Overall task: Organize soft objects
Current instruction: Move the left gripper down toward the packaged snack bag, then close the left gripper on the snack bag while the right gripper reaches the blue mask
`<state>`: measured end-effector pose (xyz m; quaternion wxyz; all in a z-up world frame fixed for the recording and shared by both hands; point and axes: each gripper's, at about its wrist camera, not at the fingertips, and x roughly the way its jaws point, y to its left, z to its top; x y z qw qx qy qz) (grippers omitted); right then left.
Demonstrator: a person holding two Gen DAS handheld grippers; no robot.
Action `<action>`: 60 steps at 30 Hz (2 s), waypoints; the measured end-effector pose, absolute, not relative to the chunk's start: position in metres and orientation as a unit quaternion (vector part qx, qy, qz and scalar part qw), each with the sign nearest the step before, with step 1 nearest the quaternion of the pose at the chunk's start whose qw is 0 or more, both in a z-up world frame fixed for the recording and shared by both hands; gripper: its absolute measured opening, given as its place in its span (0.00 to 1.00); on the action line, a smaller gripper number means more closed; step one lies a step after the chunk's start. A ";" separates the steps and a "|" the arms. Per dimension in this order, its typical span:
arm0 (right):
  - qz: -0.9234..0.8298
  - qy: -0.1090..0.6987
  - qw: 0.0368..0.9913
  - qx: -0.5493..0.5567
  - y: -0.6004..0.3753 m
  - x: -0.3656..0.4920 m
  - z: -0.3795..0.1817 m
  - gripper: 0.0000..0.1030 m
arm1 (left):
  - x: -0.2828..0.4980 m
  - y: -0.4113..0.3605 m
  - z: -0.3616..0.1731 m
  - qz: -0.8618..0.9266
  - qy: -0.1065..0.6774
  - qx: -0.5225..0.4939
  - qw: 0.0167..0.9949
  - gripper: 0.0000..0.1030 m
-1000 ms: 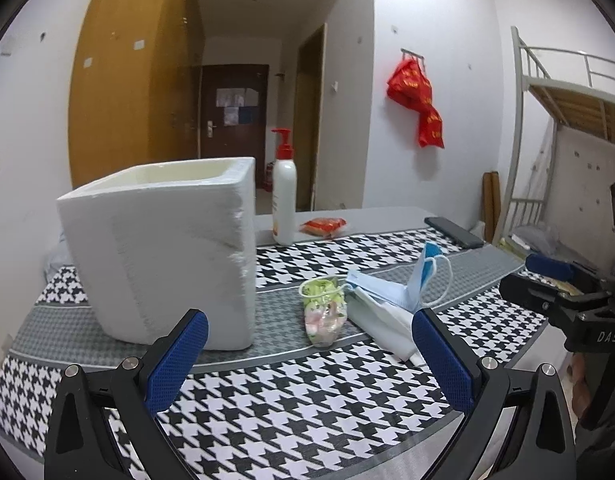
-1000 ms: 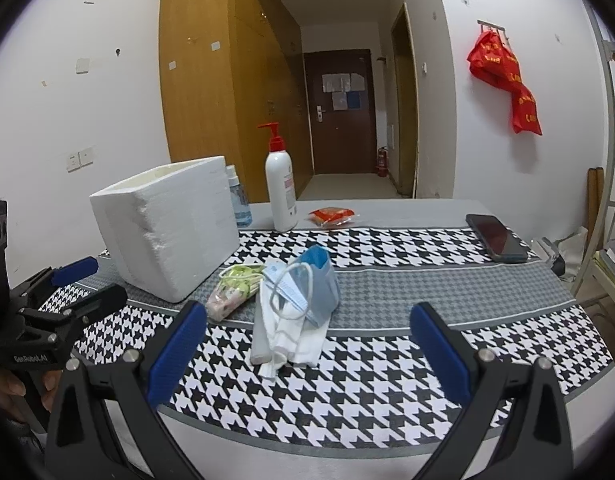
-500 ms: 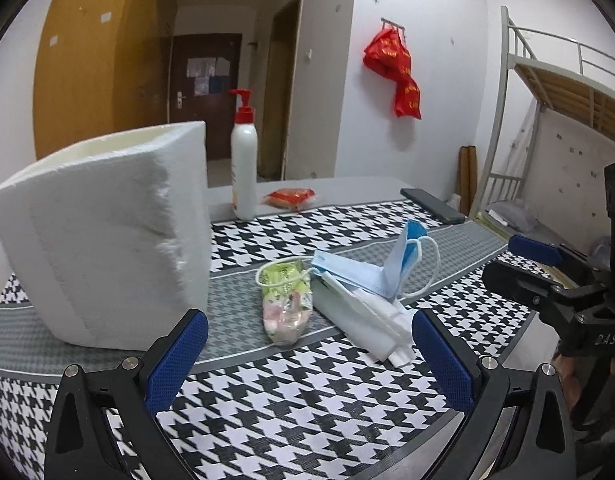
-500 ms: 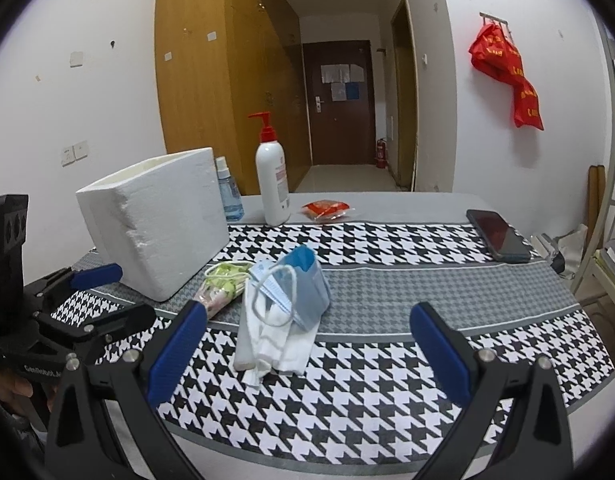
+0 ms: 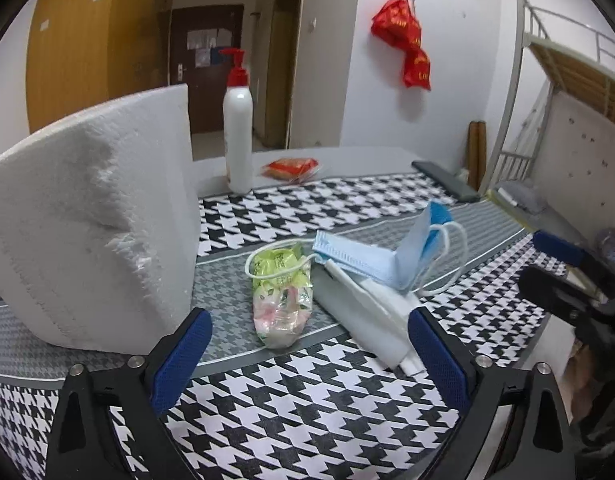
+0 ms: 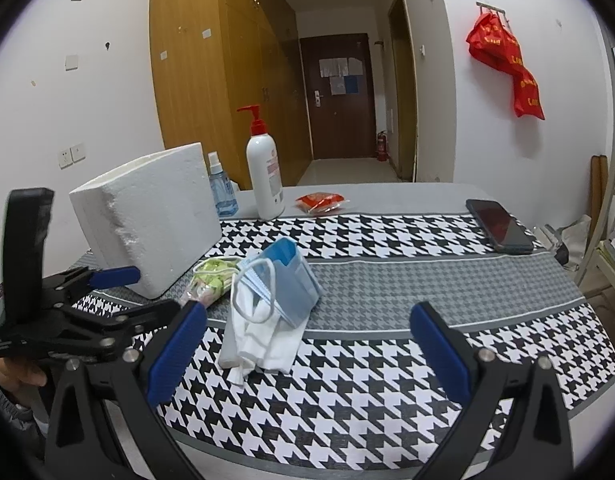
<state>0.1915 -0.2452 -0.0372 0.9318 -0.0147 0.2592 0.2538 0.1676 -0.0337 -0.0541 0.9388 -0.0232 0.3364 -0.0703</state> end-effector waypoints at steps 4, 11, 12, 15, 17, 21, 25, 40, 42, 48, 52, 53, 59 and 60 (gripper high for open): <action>0.256 0.262 0.930 -0.013 -0.247 0.194 -0.038 1.00 | 0.180 -0.034 -0.060 -0.069 0.357 -0.024 0.931 0.87; 0.262 0.269 0.927 -0.007 -0.247 0.201 -0.042 1.00 | 0.199 -0.032 -0.071 -0.067 0.383 -0.019 0.921 0.80; 0.262 0.270 0.927 -0.009 -0.245 0.203 -0.042 1.00 | 0.201 -0.031 -0.073 -0.063 0.387 -0.021 0.920 0.79; 0.263 0.273 0.925 -0.009 -0.243 0.207 -0.043 1.00 | 0.204 -0.030 -0.076 -0.056 0.394 -0.016 0.917 0.74; 0.264 0.276 0.924 -0.009 -0.241 0.210 -0.044 1.00 | 0.207 -0.030 -0.078 -0.059 0.398 -0.017 0.915 0.69; 0.268 0.283 0.921 -0.009 -0.238 0.214 -0.047 1.00 | 0.213 -0.030 -0.082 -0.059 0.408 -0.017 0.911 0.63; 0.273 0.290 0.917 -0.009 -0.234 0.220 -0.050 1.00 | 0.215 -0.032 -0.084 -0.055 0.414 -0.012 0.909 0.57; 0.282 0.306 0.909 -0.015 -0.216 0.234 -0.053 1.00 | 0.223 -0.027 -0.087 -0.065 0.421 -0.017 0.905 0.26; 0.280 0.310 0.909 -0.018 -0.213 0.237 -0.055 1.00 | 0.222 -0.026 -0.086 -0.067 0.420 -0.017 0.905 0.26; 0.284 0.319 0.904 -0.011 -0.207 0.245 -0.055 1.00 | 0.212 -0.025 -0.076 -0.079 0.403 -0.017 0.911 0.25; 0.280 0.323 0.904 -0.012 -0.201 0.250 -0.055 1.00 | 0.210 -0.023 -0.076 -0.083 0.403 -0.018 0.911 0.25; 0.280 0.323 0.904 -0.012 -0.201 0.251 -0.055 0.99 | 0.210 -0.023 -0.076 -0.084 0.404 -0.019 0.911 0.25; 0.275 0.339 0.900 -0.002 -0.200 0.258 -0.058 0.67 | 0.208 -0.025 -0.078 -0.094 0.405 -0.016 0.909 0.26; 0.276 0.348 0.896 0.001 -0.200 0.261 -0.061 0.62 | 0.208 -0.025 -0.078 -0.095 0.405 -0.016 0.909 0.25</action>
